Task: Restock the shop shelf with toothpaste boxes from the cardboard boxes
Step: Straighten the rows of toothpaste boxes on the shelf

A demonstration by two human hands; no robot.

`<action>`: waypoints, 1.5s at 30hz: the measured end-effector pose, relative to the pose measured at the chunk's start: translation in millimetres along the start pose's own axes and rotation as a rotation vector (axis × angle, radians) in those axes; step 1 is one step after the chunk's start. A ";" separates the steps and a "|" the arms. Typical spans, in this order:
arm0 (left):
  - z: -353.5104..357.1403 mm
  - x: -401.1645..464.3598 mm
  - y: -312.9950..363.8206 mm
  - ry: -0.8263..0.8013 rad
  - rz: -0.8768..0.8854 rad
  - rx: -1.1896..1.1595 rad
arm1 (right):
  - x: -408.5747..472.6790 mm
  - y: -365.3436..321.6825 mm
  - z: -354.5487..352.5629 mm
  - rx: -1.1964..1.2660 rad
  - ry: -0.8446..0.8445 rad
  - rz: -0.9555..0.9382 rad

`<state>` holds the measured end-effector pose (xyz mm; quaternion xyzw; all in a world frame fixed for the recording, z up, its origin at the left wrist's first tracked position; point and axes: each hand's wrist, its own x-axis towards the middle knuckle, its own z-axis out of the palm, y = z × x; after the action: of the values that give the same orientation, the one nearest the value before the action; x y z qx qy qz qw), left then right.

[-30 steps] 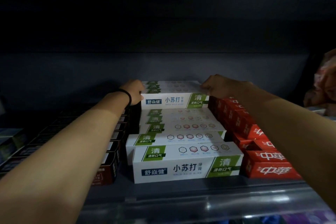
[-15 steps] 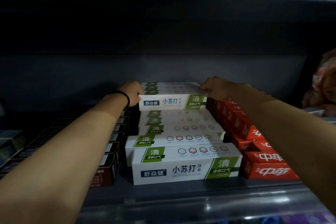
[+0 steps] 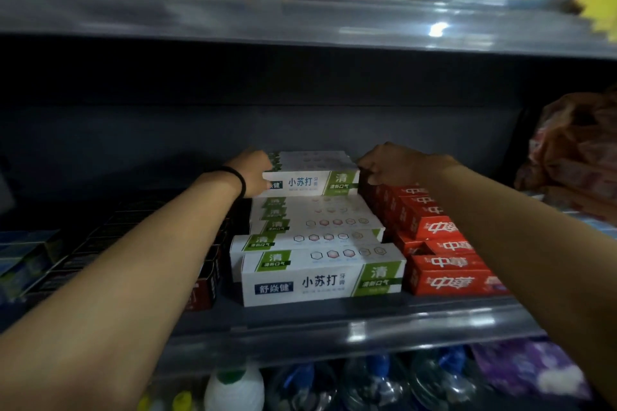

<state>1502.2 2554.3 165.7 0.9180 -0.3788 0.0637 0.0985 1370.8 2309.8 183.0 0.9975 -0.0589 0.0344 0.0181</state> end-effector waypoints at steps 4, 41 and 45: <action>-4.0 -38.9 28.2 -0.063 0.039 -0.028 | -42.2 -24.8 -6.3 -0.001 -0.049 -0.007; 18.5 -122.9 25.7 -0.216 0.054 0.171 | -105.9 -35.8 43.7 0.033 -0.210 -0.030; 21.7 -119.3 30.7 -0.214 0.083 0.169 | -109.8 -27.9 42.6 0.053 -0.200 -0.012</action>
<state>1397.3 2609.5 125.8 0.9081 -0.4182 0.0010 -0.0227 1268.1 2348.6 131.8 0.9964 -0.0535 -0.0641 -0.0138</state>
